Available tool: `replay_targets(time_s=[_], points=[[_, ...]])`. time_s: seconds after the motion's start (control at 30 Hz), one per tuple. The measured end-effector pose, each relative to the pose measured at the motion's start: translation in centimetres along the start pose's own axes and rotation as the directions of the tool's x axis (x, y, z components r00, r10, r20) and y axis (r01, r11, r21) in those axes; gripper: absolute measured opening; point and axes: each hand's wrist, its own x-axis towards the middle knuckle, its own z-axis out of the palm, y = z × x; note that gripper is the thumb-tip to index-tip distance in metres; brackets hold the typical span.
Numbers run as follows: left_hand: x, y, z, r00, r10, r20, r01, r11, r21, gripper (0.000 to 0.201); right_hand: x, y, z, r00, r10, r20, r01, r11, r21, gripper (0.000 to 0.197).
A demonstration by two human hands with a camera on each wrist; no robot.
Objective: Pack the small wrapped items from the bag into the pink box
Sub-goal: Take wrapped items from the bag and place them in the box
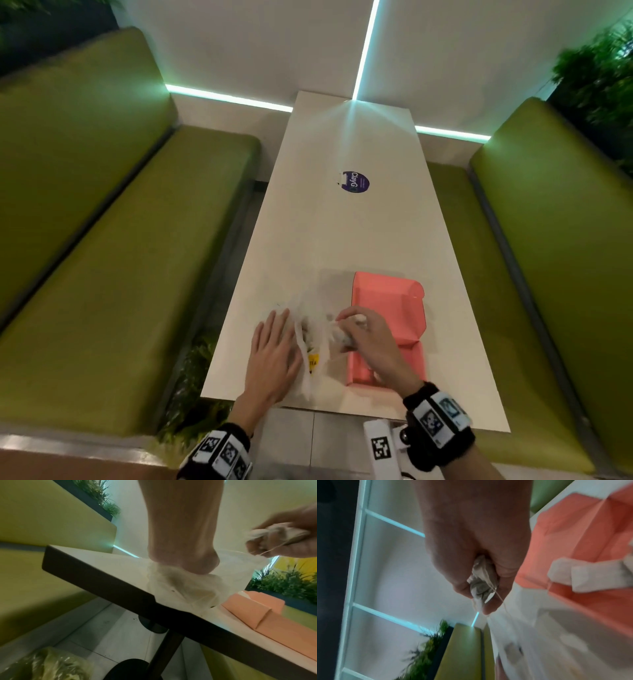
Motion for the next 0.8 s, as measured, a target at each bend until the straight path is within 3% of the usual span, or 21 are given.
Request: replay_targets(time_s=[0.2,0.33,0.43,0.5,0.57,0.63,0.67,0.73,0.8], points=[[0.7,-2.9,-0.8,0.992,0.086,0.089,-0.099,0.984,0.149,0.066,-0.3,1.1,-6.9,0.982,0.073,-0.176,-0.07,0.997,0.024,0.024],[1.2,-4.4,-2.5,0.991,0.086,0.103,-0.106,0.972,0.211,0.065,0.1,3.6,-9.4,0.979,0.099,-0.177,-0.123,0.984,-0.129,0.014],[1.2,-4.9,-3.2,0.996,0.036,0.084,-0.051,0.979,0.196,0.059,0.3,5.1,-9.8,0.981,0.098,-0.166,-0.156,0.911,-0.382,0.009],[1.1,-4.2,-4.0,0.998,-0.024,-0.054,0.031,0.992,0.126,0.049,0.3,5.7,-9.6,0.991,0.075,-0.115,-0.126,0.831,-0.541,0.006],[1.1,-1.7,-5.4,0.962,-0.087,-0.258,0.084,0.996,-0.023,0.045,0.2,6.1,-9.0,0.999,0.025,-0.034,-0.042,0.722,-0.69,0.012],[1.0,2.1,-6.7,0.895,-0.03,-0.444,-0.011,0.996,-0.091,0.043,0.1,6.5,-8.4,0.998,-0.007,0.06,0.049,0.668,-0.742,0.017],[1.0,4.2,-6.7,0.88,0.061,-0.471,-0.113,0.99,-0.082,0.039,0.1,6.7,-8.0,0.993,-0.011,0.118,0.095,0.667,-0.739,0.019],[0.5,7.9,-5.3,0.889,0.3,-0.345,-0.34,0.938,-0.062,0.033,0.3,7.3,-7.4,0.973,-0.01,0.23,0.19,0.601,-0.777,0.021],[0.0,10.5,-3.1,0.901,0.431,-0.056,-0.433,0.9,-0.046,0.032,0.5,7.7,-7.0,0.95,0.008,0.311,0.266,0.499,-0.825,0.023]])
